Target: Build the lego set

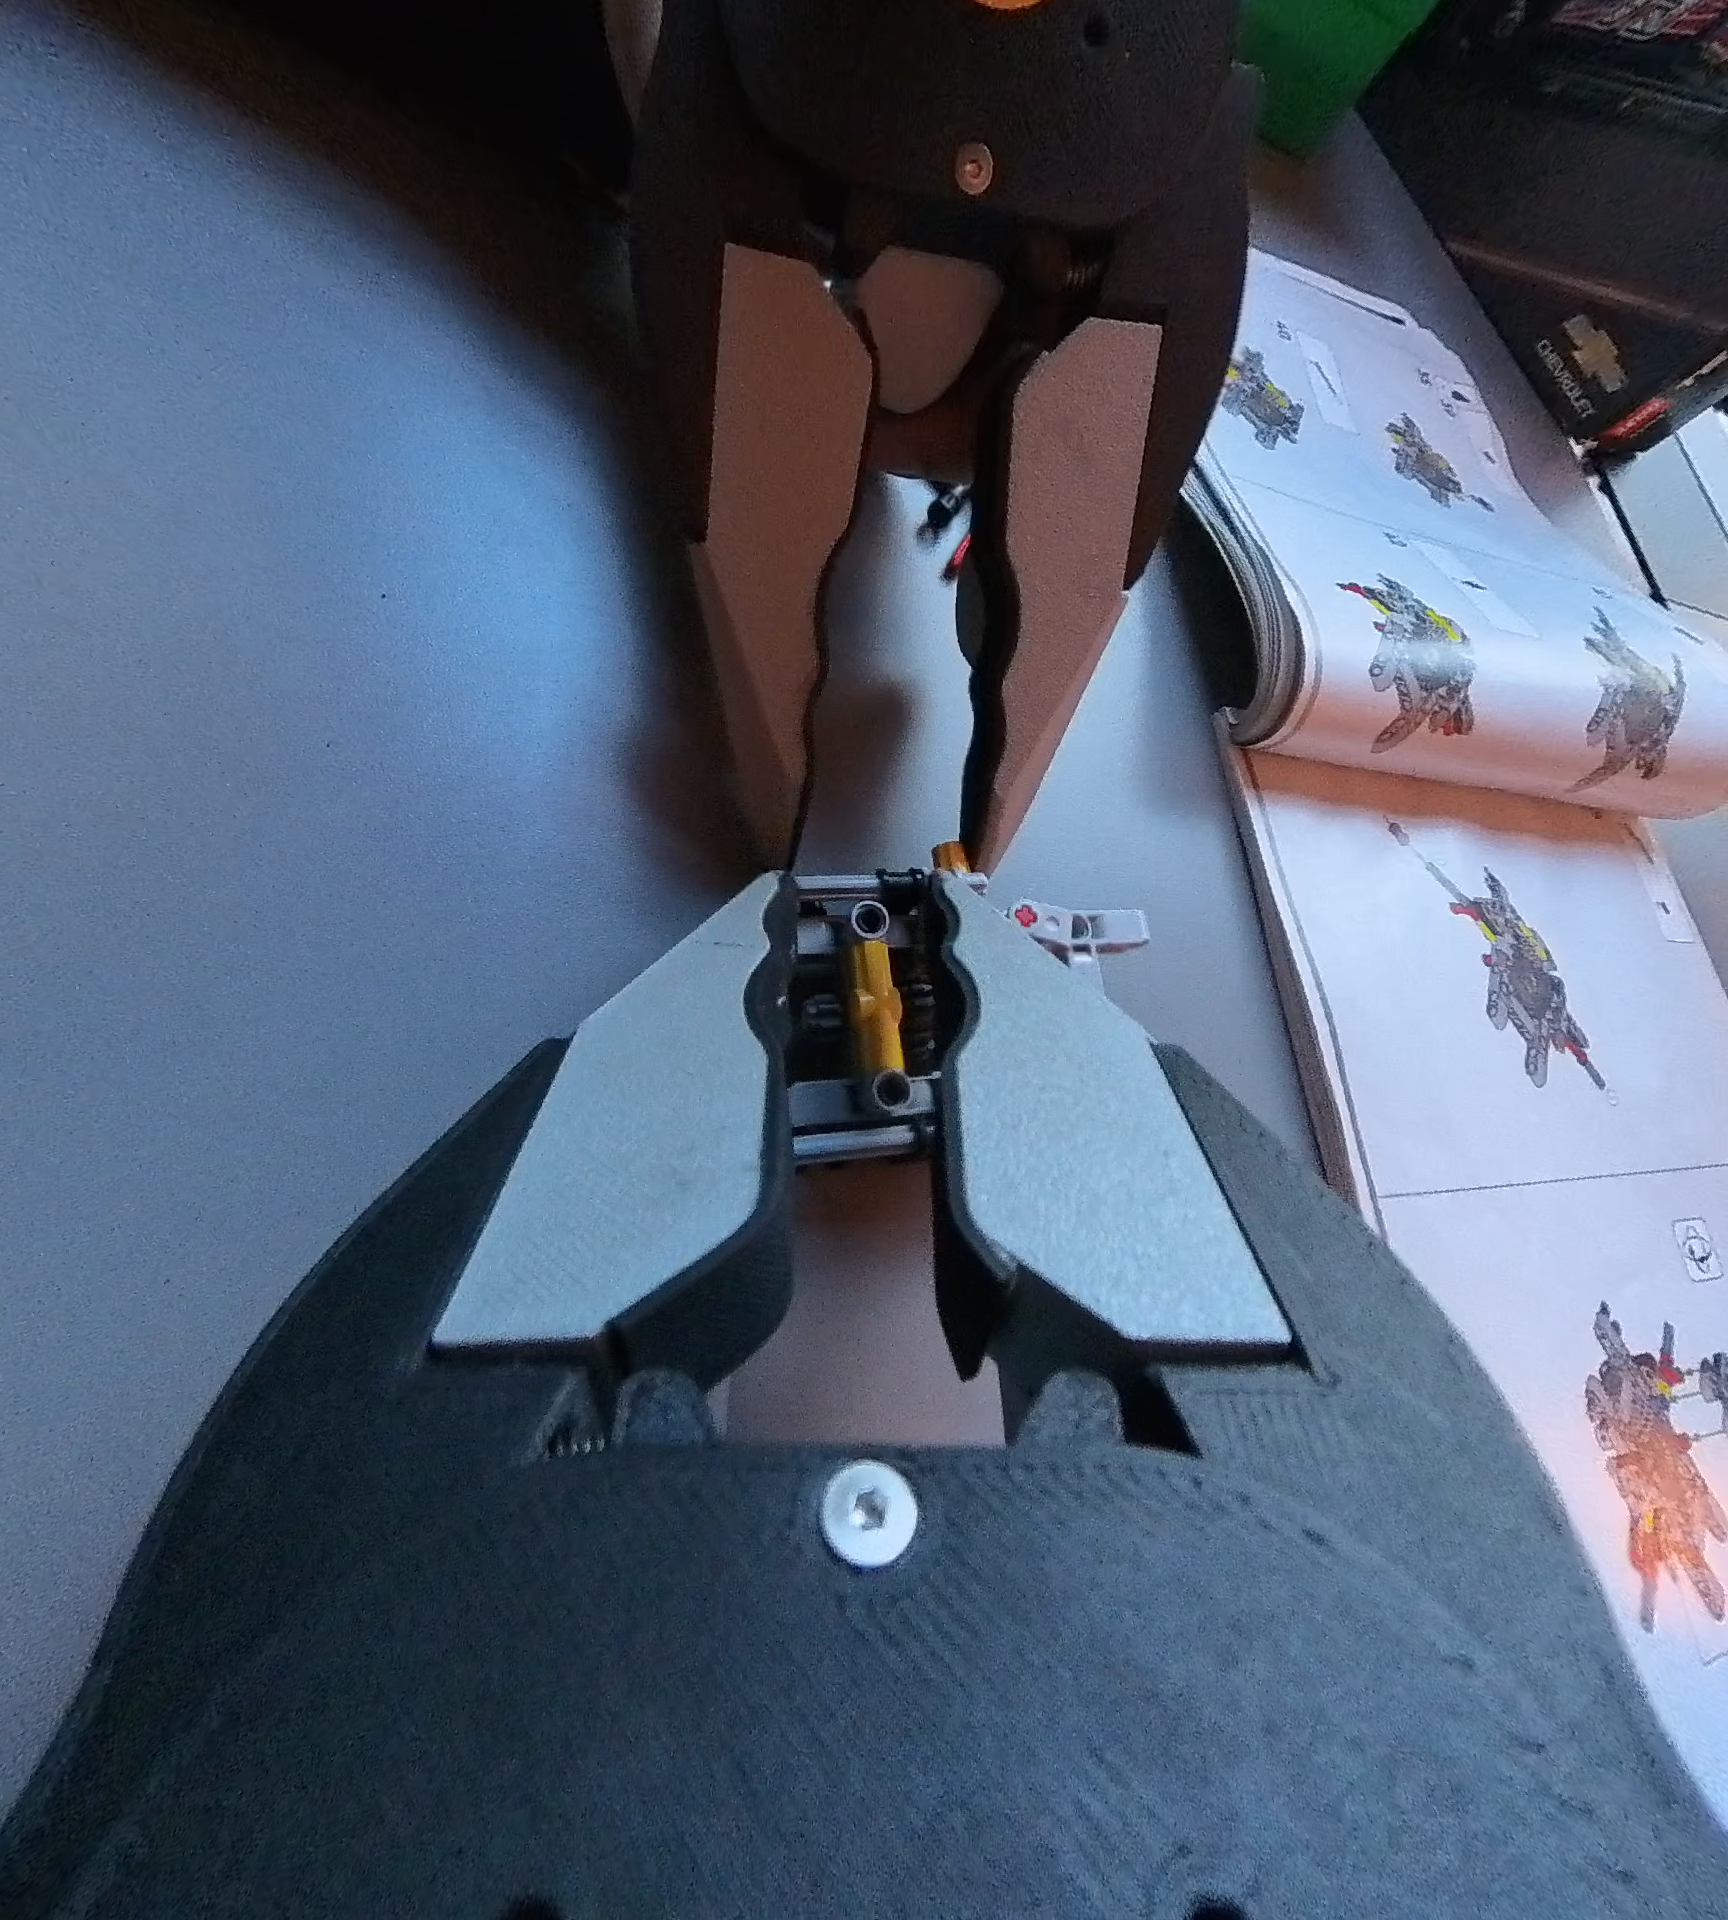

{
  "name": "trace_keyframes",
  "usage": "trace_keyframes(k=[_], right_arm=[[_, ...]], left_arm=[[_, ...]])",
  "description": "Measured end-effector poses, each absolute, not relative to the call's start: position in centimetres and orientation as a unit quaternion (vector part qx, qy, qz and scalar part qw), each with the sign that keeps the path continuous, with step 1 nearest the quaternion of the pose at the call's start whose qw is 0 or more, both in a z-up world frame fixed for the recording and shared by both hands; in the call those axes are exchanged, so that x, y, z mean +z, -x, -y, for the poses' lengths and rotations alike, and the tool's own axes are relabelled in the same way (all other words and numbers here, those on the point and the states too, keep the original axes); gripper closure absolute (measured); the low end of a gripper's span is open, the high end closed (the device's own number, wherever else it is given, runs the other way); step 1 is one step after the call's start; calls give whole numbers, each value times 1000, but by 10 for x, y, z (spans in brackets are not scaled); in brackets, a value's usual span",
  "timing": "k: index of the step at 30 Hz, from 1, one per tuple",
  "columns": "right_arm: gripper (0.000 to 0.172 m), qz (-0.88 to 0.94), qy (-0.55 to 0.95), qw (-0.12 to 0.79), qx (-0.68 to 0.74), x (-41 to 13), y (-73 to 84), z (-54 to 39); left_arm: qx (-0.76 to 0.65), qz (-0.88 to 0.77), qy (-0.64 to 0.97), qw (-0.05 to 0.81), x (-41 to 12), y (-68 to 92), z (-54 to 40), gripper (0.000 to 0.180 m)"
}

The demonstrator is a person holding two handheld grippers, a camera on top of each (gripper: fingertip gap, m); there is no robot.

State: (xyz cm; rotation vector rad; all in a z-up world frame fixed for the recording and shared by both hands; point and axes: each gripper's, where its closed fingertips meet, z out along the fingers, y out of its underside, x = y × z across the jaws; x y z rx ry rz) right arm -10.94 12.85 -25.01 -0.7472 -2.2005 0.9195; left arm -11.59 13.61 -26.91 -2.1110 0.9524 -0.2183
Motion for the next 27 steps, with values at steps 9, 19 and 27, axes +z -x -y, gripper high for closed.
trace_keyframes(k=[9, 19, 27], right_arm=[[149, 744, 304, 413, 427, -202, 110, -159], [158, 623, 384, 516, 446, -162, 111, -215], [158, 632, 365, 533, 428, -166, 116, -212]], left_arm=[[-73, -360, 839, 401, -269, 118, -144, 144], [-68, -362, 837, 404, -269, 119, -144, 145], [-70, -354, 840, 404, -269, 121, -146, 141]])
